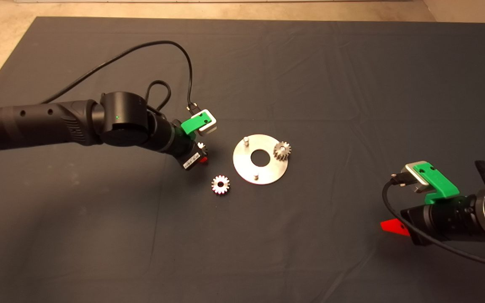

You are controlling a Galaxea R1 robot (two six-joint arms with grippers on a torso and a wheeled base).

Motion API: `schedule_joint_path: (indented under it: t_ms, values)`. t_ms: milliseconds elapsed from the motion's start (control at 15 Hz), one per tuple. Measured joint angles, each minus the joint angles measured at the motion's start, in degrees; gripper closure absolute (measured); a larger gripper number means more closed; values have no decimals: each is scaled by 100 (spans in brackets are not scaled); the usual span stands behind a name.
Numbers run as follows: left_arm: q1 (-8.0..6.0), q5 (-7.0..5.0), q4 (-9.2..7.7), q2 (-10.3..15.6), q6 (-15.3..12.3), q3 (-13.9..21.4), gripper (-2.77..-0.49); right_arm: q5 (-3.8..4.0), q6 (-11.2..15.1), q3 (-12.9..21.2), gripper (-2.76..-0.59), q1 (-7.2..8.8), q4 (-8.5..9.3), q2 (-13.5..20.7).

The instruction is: Install three planetary gears onto the carrier pins

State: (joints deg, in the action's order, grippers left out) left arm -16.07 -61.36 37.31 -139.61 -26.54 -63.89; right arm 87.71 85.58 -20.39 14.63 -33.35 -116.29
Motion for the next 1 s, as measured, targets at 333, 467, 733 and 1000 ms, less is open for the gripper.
schedule_joint_path:
  t_ms: [333,467,733,1000]
  values:
    - [-328,35,-481,-166,254,-226,-60,8,-22,2,-161,0,0,105]
    - [-388,9,-588,-235,267,-226,-60,0,-22,4,-161,2,0,105]
    - [-523,32,-730,-356,282,-228,-60,1,-24,11,-161,0,0,106]
    - [-521,26,-744,-714,259,-314,-60,-3,-27,11,-161,2,0,105]
